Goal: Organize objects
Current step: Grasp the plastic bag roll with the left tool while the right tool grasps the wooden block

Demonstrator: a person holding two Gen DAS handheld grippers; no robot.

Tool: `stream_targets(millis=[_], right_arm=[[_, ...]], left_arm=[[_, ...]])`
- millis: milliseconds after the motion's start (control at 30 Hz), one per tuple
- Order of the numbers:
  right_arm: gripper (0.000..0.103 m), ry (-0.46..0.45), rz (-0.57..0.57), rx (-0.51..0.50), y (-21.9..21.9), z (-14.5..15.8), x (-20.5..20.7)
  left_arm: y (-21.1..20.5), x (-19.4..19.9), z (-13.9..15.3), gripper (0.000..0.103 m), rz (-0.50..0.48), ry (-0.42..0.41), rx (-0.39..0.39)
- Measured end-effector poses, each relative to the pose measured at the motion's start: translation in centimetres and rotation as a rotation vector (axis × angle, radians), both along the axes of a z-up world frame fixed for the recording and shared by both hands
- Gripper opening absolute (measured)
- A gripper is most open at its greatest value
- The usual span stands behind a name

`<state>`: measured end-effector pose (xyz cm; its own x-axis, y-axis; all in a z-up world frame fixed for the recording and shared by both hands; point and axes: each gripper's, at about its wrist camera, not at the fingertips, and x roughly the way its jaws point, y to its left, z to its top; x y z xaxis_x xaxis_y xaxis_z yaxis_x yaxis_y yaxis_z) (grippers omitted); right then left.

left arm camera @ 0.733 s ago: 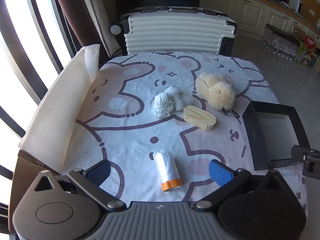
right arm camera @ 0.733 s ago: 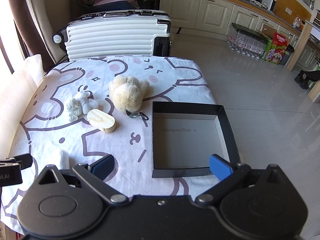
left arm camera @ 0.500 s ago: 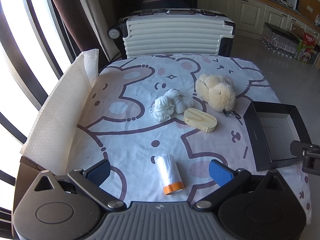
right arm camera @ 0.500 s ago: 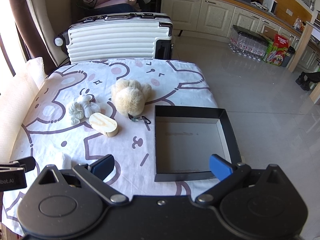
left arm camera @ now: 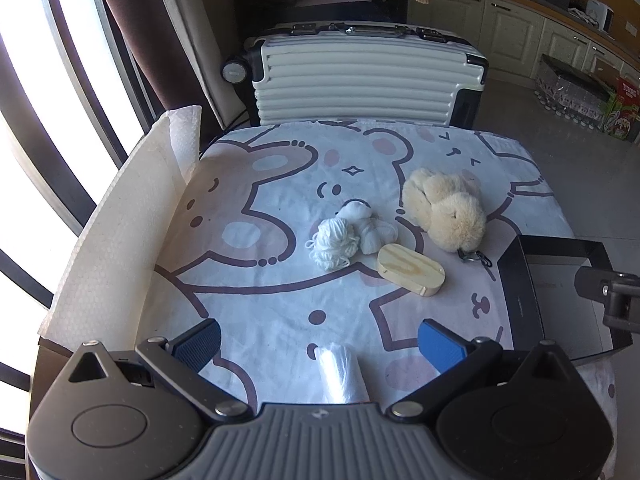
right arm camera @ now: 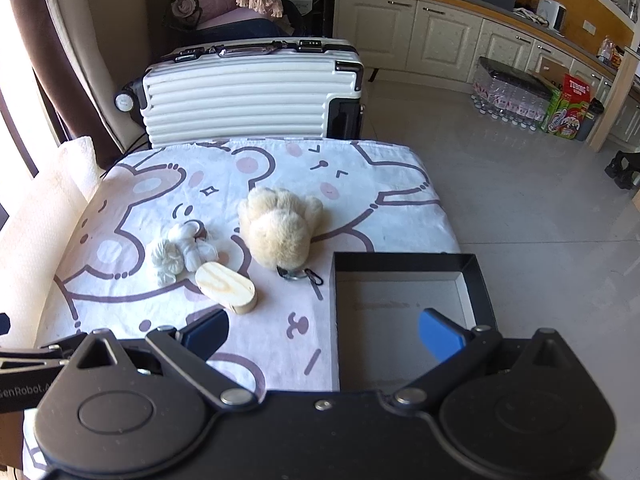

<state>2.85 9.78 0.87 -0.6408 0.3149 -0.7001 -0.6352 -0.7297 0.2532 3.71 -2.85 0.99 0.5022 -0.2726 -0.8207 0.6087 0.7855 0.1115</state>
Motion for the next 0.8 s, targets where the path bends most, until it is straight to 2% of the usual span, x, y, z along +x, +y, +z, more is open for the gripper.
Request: stream_targets(millis=[400,567,800], right_arm=[[0.103,-0.001,0.001,-0.016,2.0,0.3,-5.3],[0.103,-0.004,-0.003,-0.030,2.6,-0.3,-7.2],[0.103,0.004,-0.005,-0.050,3.1,-1.0,-10.1]], left_arm=[[-1.2,4.0,0.2,0.103,0.015,0.006,0.001],[-1.5,4.9,-1.0,0.103,0.021,0.020,0.013],[-0.8,5.6,-3.8,0.103,0.045,0.096,-0.001]])
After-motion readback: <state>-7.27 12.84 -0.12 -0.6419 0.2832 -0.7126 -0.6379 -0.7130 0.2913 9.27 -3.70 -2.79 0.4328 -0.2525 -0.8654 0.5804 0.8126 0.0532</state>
